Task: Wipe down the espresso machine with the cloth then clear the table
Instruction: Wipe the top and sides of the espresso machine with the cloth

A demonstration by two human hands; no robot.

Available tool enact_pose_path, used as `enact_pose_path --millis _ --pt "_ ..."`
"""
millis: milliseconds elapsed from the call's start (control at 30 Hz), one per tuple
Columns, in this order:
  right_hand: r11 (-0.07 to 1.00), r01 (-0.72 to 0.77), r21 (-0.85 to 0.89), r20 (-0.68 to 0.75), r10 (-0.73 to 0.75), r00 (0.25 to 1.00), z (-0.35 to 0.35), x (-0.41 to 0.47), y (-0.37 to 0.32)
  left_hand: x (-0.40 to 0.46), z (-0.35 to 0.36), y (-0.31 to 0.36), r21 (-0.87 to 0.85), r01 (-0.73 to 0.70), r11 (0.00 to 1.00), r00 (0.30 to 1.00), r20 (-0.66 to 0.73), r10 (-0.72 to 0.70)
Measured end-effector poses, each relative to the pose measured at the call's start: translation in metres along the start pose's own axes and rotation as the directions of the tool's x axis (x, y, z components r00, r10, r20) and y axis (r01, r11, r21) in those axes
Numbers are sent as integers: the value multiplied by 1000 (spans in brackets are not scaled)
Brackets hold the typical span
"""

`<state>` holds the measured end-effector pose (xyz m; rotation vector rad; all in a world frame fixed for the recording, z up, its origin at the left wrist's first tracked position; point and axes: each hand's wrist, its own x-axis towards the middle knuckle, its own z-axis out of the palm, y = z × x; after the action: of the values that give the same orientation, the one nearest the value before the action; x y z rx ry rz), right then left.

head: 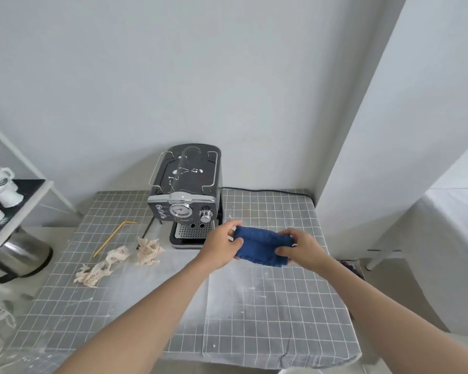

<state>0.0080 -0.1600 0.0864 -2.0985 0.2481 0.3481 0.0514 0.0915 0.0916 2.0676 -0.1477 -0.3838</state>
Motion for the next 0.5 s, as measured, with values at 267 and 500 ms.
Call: enact_pose_path --millis 267,500 --pt "992 123 33 -29 -123 992 -17 15 -83 3 -67 48 127 -137 982 975 -157 156" --pt "980 185 77 -18 -184 983 -17 33 -142 9 -120 63 105 -179 978 951 -238 200"
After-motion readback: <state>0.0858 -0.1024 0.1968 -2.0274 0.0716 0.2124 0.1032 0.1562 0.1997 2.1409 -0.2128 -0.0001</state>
